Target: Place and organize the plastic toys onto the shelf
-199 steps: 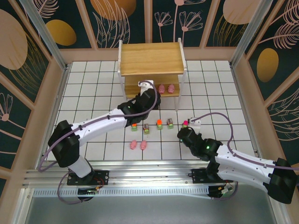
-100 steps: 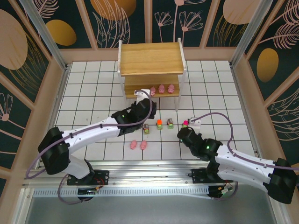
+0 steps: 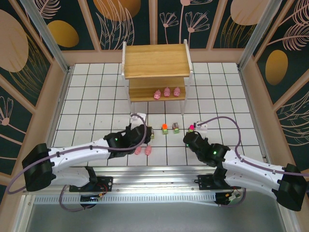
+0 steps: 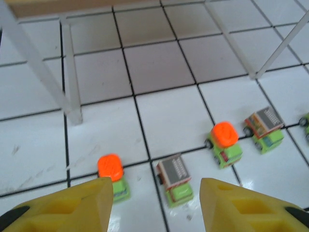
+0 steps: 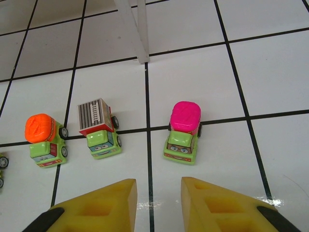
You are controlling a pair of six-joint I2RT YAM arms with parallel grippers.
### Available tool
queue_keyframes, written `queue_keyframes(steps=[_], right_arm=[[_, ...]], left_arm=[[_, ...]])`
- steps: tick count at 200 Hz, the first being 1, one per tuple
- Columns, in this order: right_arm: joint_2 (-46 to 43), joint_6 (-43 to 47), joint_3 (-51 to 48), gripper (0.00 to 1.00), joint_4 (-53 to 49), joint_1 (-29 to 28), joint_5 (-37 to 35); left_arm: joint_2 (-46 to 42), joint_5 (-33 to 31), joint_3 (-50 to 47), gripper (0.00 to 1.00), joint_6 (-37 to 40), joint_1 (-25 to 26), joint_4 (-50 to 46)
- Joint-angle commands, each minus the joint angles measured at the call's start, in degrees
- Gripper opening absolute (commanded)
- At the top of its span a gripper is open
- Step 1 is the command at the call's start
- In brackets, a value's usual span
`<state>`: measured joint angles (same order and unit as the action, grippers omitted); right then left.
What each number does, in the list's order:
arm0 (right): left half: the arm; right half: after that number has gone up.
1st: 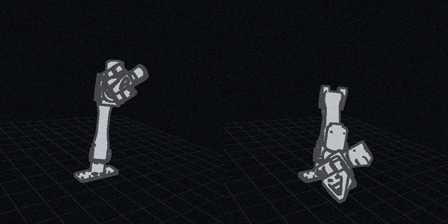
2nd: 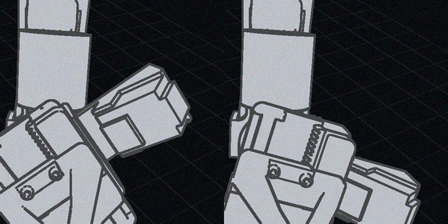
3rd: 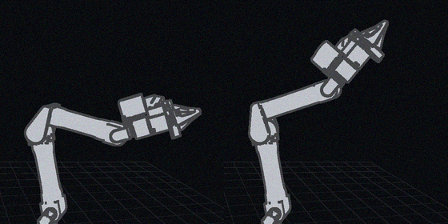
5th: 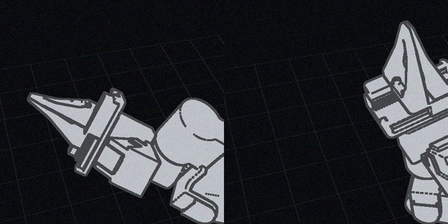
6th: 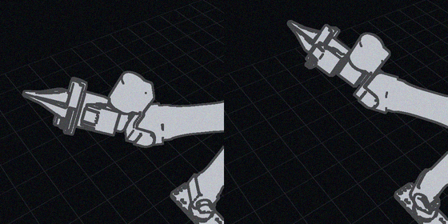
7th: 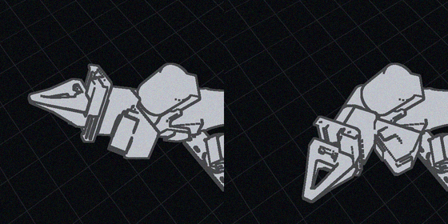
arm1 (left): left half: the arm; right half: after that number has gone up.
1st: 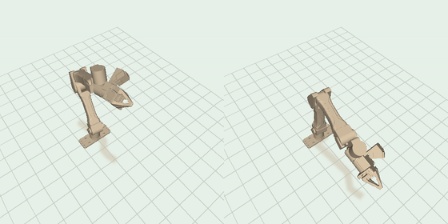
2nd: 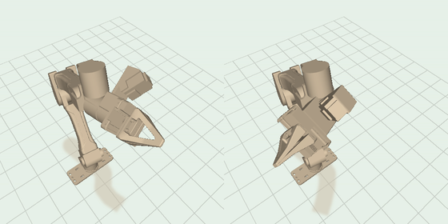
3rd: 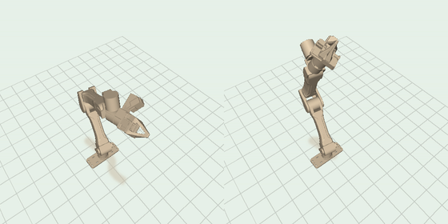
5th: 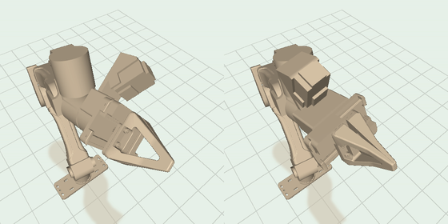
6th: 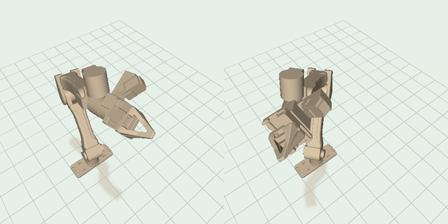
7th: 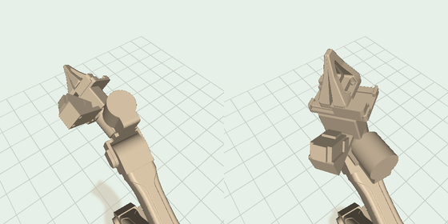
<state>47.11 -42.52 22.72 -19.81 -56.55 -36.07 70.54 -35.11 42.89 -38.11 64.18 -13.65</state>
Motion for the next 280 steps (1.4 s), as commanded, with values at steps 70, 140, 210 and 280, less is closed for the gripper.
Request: queue_keyframes(steps=[70, 140, 210, 280], right_arm=[[-0.62, -0.19, -0.99, 0.32, 0.88, 0.07, -0.98], [-0.60, 0.03, -1.01, 0.32, 1.00, -0.21, -0.85], [-0.62, 0.02, -0.96, 0.32, 1.00, -0.24, -0.97], [-0.67, -0.01, -1.01, 0.32, 1.00, -0.36, -0.92]], left_arm=[[-3.82, 0.47, -7.71, 0.51, -9.53, 5.64, -6.16], [-2.48, 3.02, -13.49, 0.51, -15.05, 7.68, -3.86], [-0.35, 3.90, -15.55, 0.51, -15.92, 8.54, -1.61], [2.44, 4.35, -16.78, 0.50, -15.69, 8.59, 0.79]])
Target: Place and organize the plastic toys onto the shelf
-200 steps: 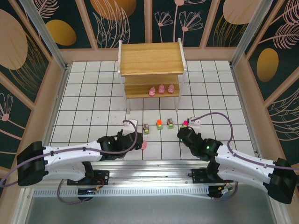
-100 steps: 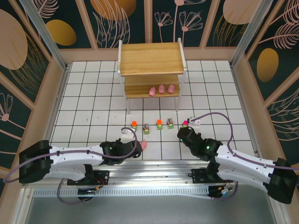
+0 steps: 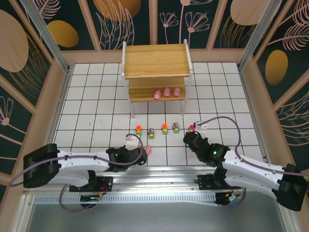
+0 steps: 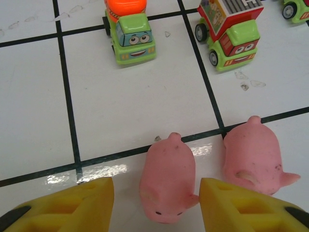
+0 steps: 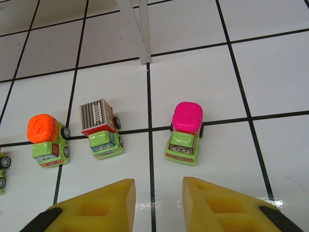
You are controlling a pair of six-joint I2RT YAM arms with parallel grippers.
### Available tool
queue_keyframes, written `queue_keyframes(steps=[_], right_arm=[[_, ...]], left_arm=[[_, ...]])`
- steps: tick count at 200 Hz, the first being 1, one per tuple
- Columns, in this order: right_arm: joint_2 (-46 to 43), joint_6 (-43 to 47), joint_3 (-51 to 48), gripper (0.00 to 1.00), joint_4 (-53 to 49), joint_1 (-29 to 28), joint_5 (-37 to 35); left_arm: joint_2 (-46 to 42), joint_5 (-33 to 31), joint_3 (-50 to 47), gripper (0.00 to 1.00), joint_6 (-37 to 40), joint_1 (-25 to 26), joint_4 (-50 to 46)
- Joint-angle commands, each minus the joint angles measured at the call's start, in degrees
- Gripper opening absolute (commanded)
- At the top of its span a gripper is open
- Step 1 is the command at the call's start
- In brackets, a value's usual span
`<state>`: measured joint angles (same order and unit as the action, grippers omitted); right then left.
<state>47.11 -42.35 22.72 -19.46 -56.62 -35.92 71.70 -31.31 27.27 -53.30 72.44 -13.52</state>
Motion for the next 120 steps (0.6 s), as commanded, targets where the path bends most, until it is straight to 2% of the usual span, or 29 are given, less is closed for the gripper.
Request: queue_keyframes(steps=[1, 37, 120], right_arm=[[-0.64, -0.15, -1.01, 0.32, 0.61, -0.27, -1.03], [-0.64, -0.11, -0.98, 0.32, 0.67, -0.29, -1.03], [-0.40, -0.10, -0.99, 0.32, 0.74, -0.33, -1.03]], left_arm=[[1.31, 0.55, -1.16, 0.50, -0.45, 0.28, 0.67], [1.81, -0.29, -0.92, 0.50, -1.22, 0.31, -0.27], [-5.69, -3.17, -0.63, 0.50, -1.28, 0.28, -3.49]])
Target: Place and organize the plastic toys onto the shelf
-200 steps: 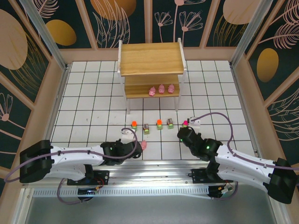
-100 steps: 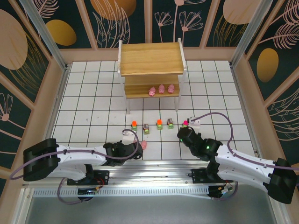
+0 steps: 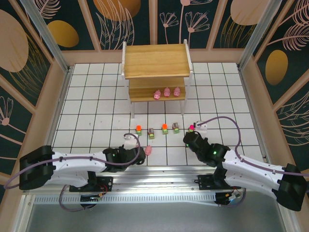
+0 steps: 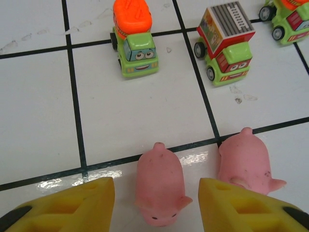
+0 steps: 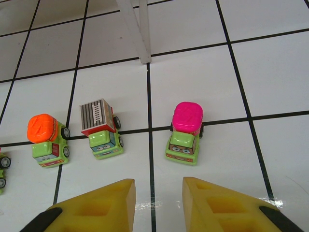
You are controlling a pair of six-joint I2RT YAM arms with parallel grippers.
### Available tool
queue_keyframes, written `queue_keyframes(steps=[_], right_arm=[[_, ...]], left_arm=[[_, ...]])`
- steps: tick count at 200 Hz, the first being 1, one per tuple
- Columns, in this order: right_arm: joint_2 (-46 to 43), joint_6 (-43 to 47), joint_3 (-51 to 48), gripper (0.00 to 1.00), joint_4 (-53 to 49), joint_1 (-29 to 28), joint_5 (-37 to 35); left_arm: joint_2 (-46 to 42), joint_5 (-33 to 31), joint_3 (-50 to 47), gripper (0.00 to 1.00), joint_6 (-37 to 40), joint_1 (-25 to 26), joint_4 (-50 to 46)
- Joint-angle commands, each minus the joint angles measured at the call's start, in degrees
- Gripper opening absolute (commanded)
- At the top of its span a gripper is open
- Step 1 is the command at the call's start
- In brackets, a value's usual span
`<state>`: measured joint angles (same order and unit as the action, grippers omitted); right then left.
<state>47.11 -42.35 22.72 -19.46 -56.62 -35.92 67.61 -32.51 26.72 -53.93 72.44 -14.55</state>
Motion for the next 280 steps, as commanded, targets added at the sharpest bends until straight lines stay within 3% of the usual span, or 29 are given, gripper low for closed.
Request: queue_keyframes(steps=[1, 55, 86, 280], right_arm=[[-0.42, -0.10, -1.00, 0.32, 0.74, -0.29, -0.96], [-0.44, -0.05, -0.96, 0.32, 0.74, -0.34, -1.01], [-0.37, -0.06, -0.94, 0.33, 0.74, -0.33, -1.03], [-0.37, 0.14, -1.01, 0.33, 0.91, -0.42, -0.99]], left_arm=[[-1.65, -1.96, -0.09, 0.50, -0.65, 0.31, -2.44], [1.55, -0.10, -0.35, 0.54, -1.66, 0.33, -1.59], [1.34, -0.10, -0.31, 0.61, -1.64, 0.33, -1.52], [6.95, 2.36, -1.93, 0.58, -3.51, 0.33, 2.70]])
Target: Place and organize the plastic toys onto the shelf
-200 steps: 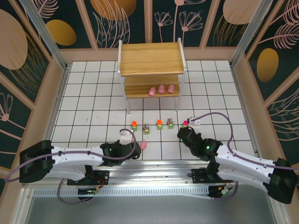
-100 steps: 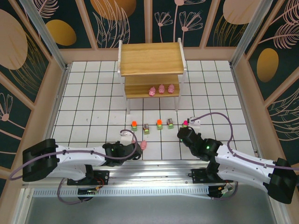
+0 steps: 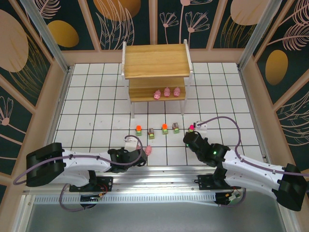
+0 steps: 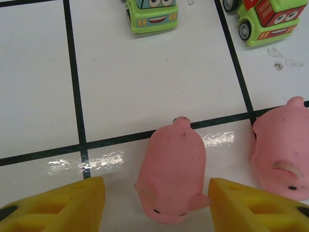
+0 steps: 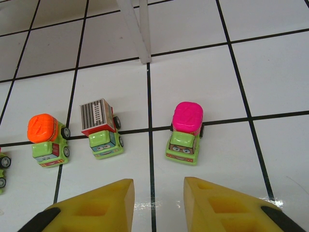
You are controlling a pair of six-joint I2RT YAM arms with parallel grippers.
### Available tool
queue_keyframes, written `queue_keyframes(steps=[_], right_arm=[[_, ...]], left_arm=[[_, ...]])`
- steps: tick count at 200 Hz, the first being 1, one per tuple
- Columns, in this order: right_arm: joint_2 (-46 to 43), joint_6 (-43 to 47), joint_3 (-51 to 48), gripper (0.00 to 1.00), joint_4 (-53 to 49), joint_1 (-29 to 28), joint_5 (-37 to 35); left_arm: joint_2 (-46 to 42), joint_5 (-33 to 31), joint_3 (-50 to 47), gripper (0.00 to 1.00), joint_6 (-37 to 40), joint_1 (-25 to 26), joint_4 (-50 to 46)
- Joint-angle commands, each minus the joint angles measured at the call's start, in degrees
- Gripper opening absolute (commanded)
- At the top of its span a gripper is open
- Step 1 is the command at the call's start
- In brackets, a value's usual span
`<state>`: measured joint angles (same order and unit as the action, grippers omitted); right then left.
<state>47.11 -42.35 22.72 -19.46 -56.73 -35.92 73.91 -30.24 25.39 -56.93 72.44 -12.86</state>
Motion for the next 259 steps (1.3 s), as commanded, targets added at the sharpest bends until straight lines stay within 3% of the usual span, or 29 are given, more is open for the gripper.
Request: queue_keyframes(steps=[1, 39, 259], right_arm=[[-0.36, 0.11, -0.97, 0.33, 0.87, -0.35, -0.99], [-0.38, 0.07, -1.00, 0.33, 0.91, -0.28, -0.98], [-0.54, 0.12, -1.01, 0.33, 0.92, -0.32, -0.94]], left_arm=[[0.64, 0.09, -0.60, 0.58, -0.49, 0.33, 1.01], [1.29, 0.09, -0.43, 0.50, -0.38, 0.35, 0.91], [1.74, -2.51, 2.80, 0.29, 1.31, 0.33, -0.59]])
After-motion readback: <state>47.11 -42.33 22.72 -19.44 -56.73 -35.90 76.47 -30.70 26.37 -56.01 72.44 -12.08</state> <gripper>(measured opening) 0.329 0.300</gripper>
